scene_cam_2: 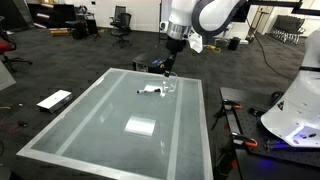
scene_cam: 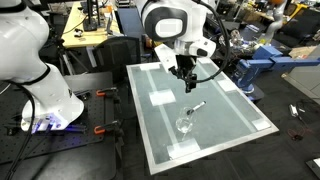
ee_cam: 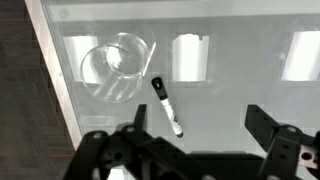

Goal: Slide the cup forward

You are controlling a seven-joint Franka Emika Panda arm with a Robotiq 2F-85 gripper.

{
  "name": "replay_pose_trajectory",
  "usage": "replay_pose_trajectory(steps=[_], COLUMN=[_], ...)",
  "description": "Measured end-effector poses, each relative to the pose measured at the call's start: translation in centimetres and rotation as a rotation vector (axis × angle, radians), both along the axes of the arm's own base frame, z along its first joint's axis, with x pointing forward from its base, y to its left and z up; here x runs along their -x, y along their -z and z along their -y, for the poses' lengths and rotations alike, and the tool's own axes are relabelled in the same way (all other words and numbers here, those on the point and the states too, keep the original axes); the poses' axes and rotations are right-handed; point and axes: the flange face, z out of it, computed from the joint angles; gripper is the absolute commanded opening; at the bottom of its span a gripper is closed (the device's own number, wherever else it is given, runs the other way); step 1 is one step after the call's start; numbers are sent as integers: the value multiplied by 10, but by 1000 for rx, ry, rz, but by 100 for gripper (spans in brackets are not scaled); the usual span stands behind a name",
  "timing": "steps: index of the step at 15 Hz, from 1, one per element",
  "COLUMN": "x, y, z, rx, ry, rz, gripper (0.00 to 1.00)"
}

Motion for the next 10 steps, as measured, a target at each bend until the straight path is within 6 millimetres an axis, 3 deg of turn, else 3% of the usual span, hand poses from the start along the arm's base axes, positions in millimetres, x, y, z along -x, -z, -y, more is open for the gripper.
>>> replay_pose_trajectory(steps=[5,10], x=[-3,-4], y=[-3,-3], z=[-28,-30], rx=[0,0], ry=[-60,-65], rz=[5,5], gripper=[100,100])
